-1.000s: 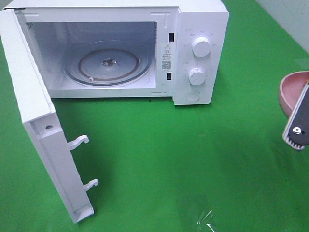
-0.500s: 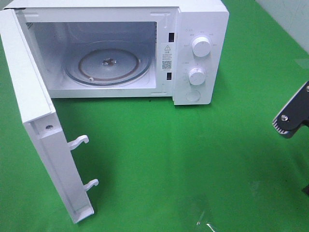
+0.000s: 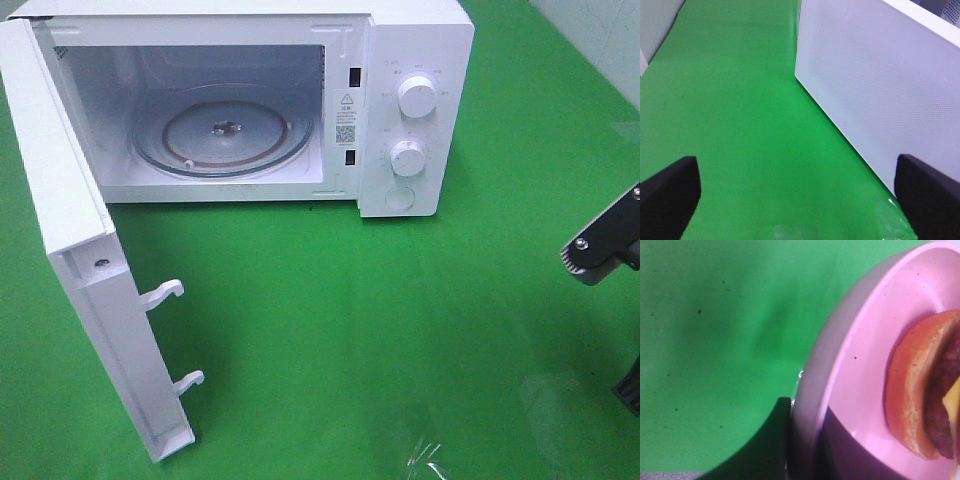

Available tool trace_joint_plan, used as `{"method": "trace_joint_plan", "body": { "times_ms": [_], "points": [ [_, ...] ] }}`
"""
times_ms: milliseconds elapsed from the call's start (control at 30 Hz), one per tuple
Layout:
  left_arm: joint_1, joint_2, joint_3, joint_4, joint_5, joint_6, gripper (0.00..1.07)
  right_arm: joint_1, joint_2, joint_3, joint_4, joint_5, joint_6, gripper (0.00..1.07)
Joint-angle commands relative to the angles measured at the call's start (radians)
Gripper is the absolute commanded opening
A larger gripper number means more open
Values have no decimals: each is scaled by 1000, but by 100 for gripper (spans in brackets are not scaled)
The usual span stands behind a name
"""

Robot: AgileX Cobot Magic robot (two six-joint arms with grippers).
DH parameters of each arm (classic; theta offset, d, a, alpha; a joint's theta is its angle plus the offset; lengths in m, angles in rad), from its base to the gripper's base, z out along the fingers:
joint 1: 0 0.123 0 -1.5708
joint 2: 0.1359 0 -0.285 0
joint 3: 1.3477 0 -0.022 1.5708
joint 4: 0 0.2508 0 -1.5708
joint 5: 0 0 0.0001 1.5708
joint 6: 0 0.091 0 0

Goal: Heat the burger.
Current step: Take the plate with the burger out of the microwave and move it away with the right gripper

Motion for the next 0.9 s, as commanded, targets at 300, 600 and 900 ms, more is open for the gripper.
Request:
{"method": "trace_joint_plan", "body": {
  "times_ms": [300,600,900],
  "points": [
    [1,-2,3,2,1,0,98,0,125,-5,-73,-57,178,0],
    [1,-2,3,2,1,0,98,-3,218,-5,-112,-95,270,1],
    [1,-2,3,2,1,0,98,-3,301,-4,-132,-136,329,1]
  ]
}}
